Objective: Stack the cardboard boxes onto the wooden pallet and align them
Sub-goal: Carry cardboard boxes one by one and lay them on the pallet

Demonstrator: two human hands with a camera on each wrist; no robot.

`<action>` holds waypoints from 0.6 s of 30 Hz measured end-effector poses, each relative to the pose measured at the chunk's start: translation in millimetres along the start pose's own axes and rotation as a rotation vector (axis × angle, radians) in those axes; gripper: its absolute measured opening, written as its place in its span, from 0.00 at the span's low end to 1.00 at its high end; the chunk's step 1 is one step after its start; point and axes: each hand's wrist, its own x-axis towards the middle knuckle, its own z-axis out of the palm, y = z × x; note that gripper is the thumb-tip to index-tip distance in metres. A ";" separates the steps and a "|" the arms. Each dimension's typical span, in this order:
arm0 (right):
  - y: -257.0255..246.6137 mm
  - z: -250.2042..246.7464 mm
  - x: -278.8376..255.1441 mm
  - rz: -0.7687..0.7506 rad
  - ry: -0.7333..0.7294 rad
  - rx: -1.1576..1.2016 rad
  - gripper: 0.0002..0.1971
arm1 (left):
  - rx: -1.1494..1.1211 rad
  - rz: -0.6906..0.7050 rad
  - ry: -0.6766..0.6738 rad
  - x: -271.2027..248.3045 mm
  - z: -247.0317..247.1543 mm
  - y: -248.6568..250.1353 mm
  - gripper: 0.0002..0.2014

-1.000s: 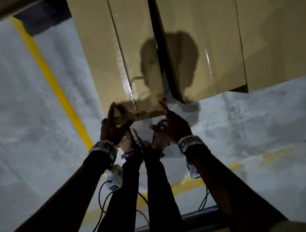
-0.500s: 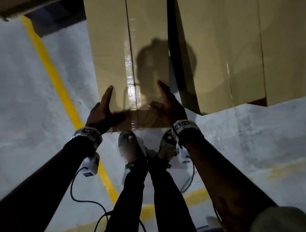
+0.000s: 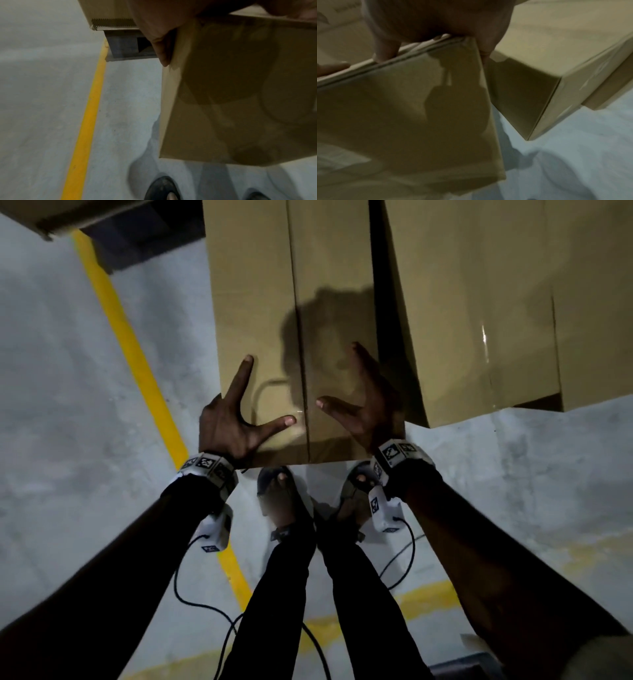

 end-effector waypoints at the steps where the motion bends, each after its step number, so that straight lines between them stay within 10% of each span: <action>1: -8.5 -8.1 -3.8 0.000 0.003 -0.003 0.53 | -0.002 -0.002 0.010 -7.0 -8.6 7.7 0.57; 18: -286.6 -283.7 -143.7 -0.038 0.112 -0.075 0.52 | -0.024 0.070 0.170 -222.9 -305.7 213.1 0.60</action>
